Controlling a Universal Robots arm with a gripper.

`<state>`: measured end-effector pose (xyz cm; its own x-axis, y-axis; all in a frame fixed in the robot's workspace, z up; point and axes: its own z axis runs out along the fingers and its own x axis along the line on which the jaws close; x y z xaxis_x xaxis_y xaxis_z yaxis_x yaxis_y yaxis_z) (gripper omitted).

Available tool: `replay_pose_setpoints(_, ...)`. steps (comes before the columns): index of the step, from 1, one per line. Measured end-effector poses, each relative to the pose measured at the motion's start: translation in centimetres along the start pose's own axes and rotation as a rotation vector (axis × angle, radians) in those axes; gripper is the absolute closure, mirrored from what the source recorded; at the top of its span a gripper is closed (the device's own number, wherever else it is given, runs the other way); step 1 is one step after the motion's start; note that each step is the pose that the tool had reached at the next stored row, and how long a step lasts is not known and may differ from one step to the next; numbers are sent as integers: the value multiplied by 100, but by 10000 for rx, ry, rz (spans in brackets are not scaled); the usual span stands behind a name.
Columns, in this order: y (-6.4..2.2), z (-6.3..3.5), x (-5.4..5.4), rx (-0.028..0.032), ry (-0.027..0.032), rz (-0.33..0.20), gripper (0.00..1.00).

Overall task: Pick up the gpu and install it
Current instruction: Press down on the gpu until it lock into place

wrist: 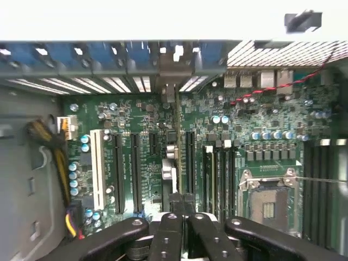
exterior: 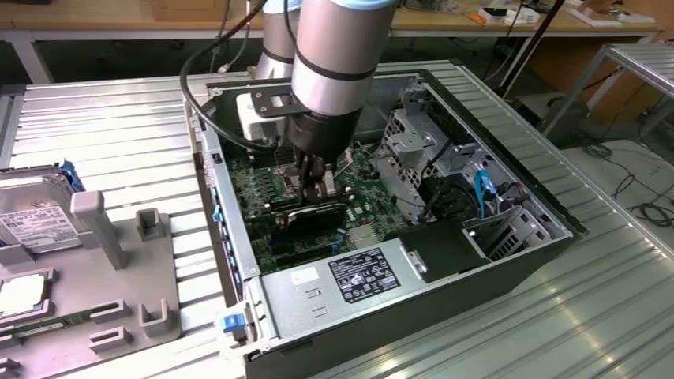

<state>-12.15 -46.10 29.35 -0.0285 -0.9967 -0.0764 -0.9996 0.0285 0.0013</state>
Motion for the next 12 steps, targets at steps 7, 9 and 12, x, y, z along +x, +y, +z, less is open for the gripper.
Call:
replay_pose_setpoints(7, 90, -77, 0, -222, 3, 21, 89)
replay_pose_setpoints(9, 97, -86, 0, -476, 7, 42, 89)
replay_pose_setpoints(12, 103, -92, 0, -826, 11, 70, 89)
